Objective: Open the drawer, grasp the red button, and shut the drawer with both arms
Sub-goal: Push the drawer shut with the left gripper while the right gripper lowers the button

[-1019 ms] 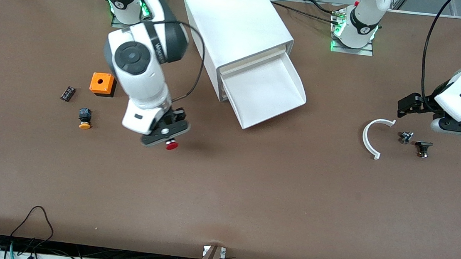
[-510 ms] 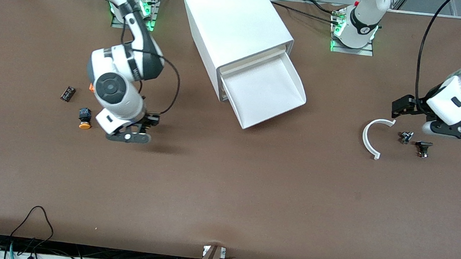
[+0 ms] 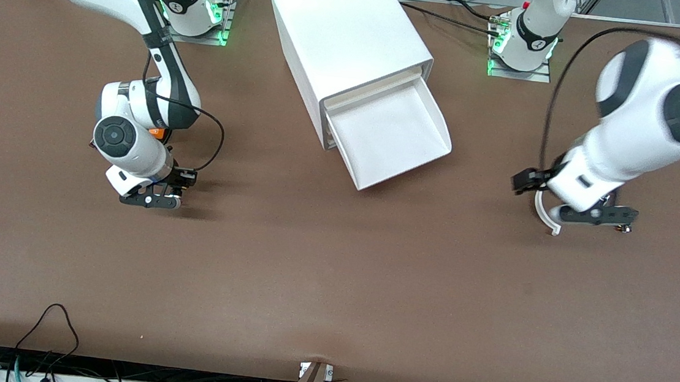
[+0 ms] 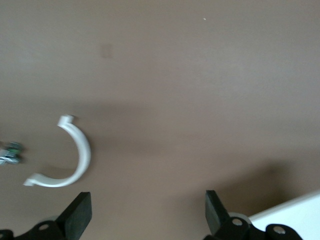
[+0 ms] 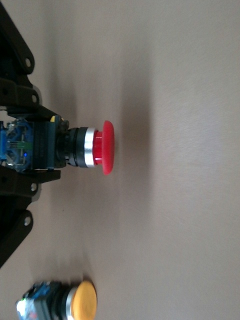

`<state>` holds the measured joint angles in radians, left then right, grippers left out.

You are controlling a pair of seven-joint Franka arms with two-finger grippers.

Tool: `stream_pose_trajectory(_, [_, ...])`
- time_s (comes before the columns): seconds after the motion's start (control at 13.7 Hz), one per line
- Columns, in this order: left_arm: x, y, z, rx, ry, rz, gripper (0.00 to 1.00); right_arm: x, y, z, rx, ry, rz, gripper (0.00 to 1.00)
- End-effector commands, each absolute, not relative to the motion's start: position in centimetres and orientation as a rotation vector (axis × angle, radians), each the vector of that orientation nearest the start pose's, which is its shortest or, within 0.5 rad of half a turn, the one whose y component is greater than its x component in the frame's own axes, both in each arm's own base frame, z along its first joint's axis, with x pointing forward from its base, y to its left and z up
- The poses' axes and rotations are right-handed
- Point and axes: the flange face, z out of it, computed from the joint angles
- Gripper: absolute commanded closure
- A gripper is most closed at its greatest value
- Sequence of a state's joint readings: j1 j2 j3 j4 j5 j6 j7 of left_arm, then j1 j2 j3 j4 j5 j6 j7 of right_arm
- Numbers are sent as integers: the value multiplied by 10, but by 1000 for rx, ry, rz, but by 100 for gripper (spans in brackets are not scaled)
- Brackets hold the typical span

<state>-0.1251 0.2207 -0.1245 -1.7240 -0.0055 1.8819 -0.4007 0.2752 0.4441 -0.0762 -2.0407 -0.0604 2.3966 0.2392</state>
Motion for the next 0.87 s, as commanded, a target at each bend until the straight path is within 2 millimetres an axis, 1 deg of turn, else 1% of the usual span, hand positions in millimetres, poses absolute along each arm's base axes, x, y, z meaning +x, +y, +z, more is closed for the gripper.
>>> stream_pose_trajectory(0.0, [600, -178, 398, -3142, -427, 95, 0, 544, 107, 202, -3214, -56, 48, 75])
stream_pose_trajectory(0.07, [596, -193, 379, -3146, -434, 90, 0, 541, 106, 199, -3212, -61, 36, 75])
stream_pose_trajectory(0.15, [593, -199, 361, -3139, -496, 86, 0, 541, 106, 199, -3212, -61, 36, 75])
stream_pose_trajectory(0.22, [584, -214, 348, -3140, -544, 75, 0, 543, 106, 203, -3211, -49, 34, 60])
stream_pose_trajectory(0.29, [571, -230, 334, -3150, -570, 65, 0, 549, 107, 210, -3206, -25, 8, 15])
stream_pose_trajectory(0.36, [561, -240, 321, -3151, -623, 55, 0, 555, 107, 219, -3205, -9, 0, 0])
stream_pose_trajectory(0.44, [549, -250, 309, -3148, -645, 66, 0, 563, 109, 233, -3204, 7, 7, 0])
stream_pose_trajectory(0.51, [537, -261, 302, -3148, -637, 86, 0, 571, 110, 249, -3207, 17, 24, 0])
stream_pose_trajectory(0.58, [531, -270, 301, -3151, -630, 101, 0, 578, 111, 268, -3208, 21, 31, 0])
stream_pose_trajectory(0.73, [513, -291, 296, -3165, -590, 165, 0, 589, 112, 296, -3212, 29, 43, 0])
stream_pose_trajectory(0.8, [505, -301, 294, -3183, -630, 227, 0, 593, 113, 305, -3212, 33, 47, 0])
